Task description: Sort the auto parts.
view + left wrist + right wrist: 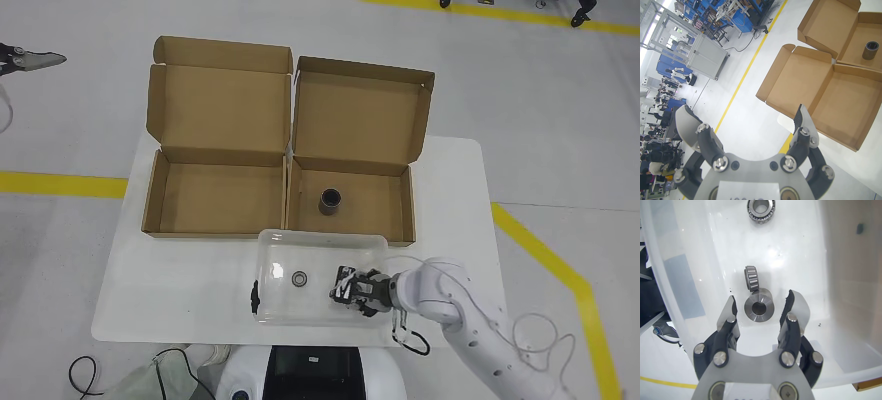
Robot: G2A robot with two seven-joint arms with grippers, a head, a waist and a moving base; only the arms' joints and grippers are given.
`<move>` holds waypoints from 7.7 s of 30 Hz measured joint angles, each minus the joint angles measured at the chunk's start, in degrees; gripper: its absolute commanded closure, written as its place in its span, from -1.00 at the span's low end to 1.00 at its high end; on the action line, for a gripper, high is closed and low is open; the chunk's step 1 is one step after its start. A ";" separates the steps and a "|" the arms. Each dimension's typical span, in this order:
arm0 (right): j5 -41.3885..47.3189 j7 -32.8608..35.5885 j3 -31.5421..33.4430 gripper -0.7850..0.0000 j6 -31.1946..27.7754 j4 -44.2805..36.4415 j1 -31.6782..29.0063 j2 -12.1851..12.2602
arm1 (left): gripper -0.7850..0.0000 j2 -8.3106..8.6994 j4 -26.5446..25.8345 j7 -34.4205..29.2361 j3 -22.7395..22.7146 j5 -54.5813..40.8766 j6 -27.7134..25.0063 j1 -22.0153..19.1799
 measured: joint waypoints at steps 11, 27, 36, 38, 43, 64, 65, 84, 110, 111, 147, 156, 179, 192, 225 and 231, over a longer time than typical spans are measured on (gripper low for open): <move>1.40 1.89 -1.82 0.83 1.57 0.80 1.44 0.07 | -1.00 0.00 0.00 0.00 0.00 0.00 0.00 0.00; -1.08 0.30 -2.38 1.00 3.85 -2.37 2.61 0.55 | -1.00 0.00 0.00 0.00 0.00 0.00 0.00 0.00; -6.63 -8.39 -0.56 1.00 4.36 -5.61 2.54 1.03 | -1.00 0.00 0.00 0.00 0.00 0.00 0.00 0.00; -7.28 -12.10 0.13 1.00 3.65 -6.28 2.46 1.14 | -1.00 0.00 0.00 0.00 0.00 0.00 0.00 0.00; -12.20 -28.67 2.94 1.00 3.99 -7.77 1.23 1.48 | -1.00 0.00 0.00 0.00 0.00 0.00 0.00 0.00; -8.15 -68.98 4.89 1.00 0.16 1.48 6.60 0.15 | -1.00 0.00 0.00 0.00 0.00 0.00 0.00 0.00; -7.81 -69.60 4.93 1.00 -0.03 1.52 7.02 0.07 | -1.00 0.00 0.00 0.00 0.00 0.00 0.00 0.00; 0.86 -80.35 8.06 1.00 -5.05 2.00 13.95 -1.26 | -1.00 0.00 0.00 0.00 0.00 0.00 0.00 0.00; -3.20 -76.69 11.62 1.00 -2.77 -3.61 11.92 -1.64 | -1.00 0.00 0.00 0.00 0.00 0.00 0.00 0.00; -3.73 -75.85 11.91 1.00 -2.28 -3.72 11.39 -1.58 | -1.00 0.00 0.00 0.00 0.00 0.00 0.00 0.00; 0.76 -44.48 11.47 1.00 2.07 17.25 10.58 -1.52 | -1.00 0.00 0.00 0.00 0.00 0.00 0.00 0.00; 5.43 -29.86 5.97 1.00 4.17 23.03 16.51 -2.91 | -1.00 0.00 0.00 0.00 0.00 0.00 0.00 0.00; 9.07 -18.77 -4.44 0.29 10.57 35.06 26.77 -7.13 | -1.00 0.00 0.00 0.00 0.00 0.00 0.00 0.00; 6.82 -18.20 -6.72 -0.90 11.84 35.11 28.56 -8.29 | -1.00 0.00 0.00 0.00 0.00 0.00 0.00 0.00; -3.65 -27.29 3.30 -0.47 -13.68 -1.42 6.41 -1.18 | -1.00 0.00 0.00 0.00 0.00 0.00 0.00 0.00; -5.18 -28.39 3.41 -0.30 -15.32 -0.43 4.31 -0.52 | -1.00 0.00 0.00 0.00 0.00 0.00 0.00 0.00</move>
